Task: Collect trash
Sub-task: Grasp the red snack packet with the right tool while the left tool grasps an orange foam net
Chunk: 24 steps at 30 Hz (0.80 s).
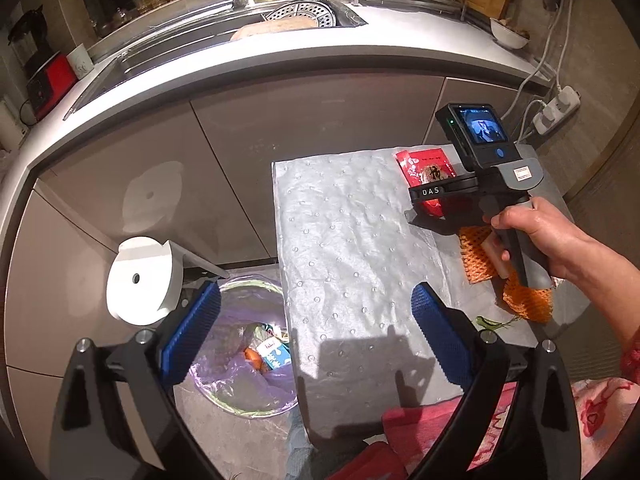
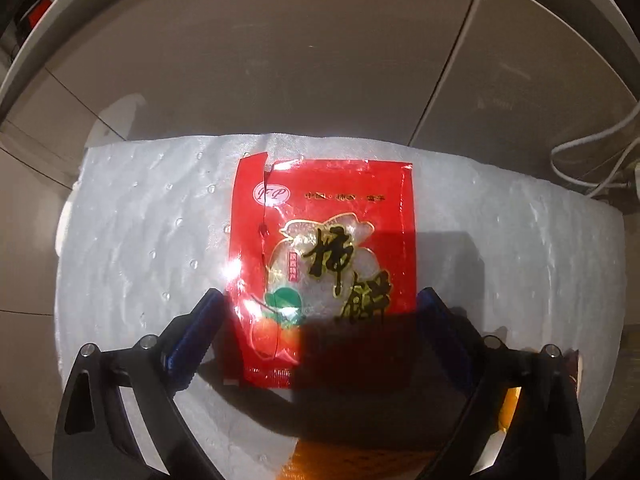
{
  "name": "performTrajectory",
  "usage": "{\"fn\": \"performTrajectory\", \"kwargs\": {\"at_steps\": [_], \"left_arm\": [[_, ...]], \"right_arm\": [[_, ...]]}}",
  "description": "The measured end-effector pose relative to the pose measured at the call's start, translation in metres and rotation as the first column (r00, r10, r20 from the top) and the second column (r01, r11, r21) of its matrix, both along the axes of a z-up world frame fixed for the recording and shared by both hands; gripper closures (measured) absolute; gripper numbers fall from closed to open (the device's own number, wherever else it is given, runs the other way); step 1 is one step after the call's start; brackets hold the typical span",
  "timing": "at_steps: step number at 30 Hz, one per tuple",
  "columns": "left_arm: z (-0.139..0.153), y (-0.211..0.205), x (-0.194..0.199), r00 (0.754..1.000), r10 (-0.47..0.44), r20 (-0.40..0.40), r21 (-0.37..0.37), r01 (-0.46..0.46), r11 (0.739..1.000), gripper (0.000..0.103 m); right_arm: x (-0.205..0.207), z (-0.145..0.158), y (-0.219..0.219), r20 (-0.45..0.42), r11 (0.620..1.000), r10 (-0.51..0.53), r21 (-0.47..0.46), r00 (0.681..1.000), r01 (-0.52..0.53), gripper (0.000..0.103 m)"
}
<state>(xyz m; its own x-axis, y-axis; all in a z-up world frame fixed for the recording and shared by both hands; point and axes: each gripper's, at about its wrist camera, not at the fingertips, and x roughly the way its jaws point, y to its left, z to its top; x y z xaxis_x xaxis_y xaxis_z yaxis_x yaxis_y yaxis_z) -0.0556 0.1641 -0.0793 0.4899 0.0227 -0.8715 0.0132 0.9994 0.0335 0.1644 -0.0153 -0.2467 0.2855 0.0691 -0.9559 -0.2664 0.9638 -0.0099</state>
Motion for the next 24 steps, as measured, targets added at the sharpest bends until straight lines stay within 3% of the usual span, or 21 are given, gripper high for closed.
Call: {"fn": "performTrajectory", "kwargs": {"at_steps": [4,7,9,12,15,19,24], "left_arm": [[0.0,0.008,-0.002,1.0,0.023,-0.004,0.002,-0.023,1.0,0.011],[-0.001,0.014,-0.003,0.999,0.035,-0.01,0.007,-0.035,0.999,0.011],[-0.003,0.017,-0.002,0.999,0.038,-0.014,0.003,-0.038,0.999,0.011],[-0.002,0.019,-0.001,0.999,0.035,-0.013,-0.003,-0.035,0.999,0.011],[-0.002,0.015,0.001,1.0,0.02,-0.01,-0.005,-0.02,1.0,0.011],[-0.004,0.001,0.005,0.999,-0.03,-0.011,-0.023,0.03,0.999,0.011],[-0.018,-0.052,0.019,0.981,-0.193,-0.015,-0.101,0.191,0.976,0.011]], "right_arm": [[-0.002,0.001,0.002,0.019,1.0,0.026,0.011,0.999,-0.026,0.009],[-0.006,0.006,0.0,0.035,0.999,0.045,0.019,0.998,-0.046,0.025],[-0.01,0.011,-0.004,0.045,0.998,0.056,0.019,0.997,-0.057,0.045],[-0.013,0.017,-0.007,0.046,0.998,0.053,0.04,0.998,-0.055,0.064],[-0.017,0.025,-0.021,0.039,0.995,0.037,0.096,0.999,-0.04,0.078],[-0.022,0.047,-0.058,0.034,0.972,-0.025,0.236,0.999,0.016,0.08],[-0.037,0.089,-0.118,0.076,0.937,-0.107,0.341,0.991,0.075,0.08]]}}
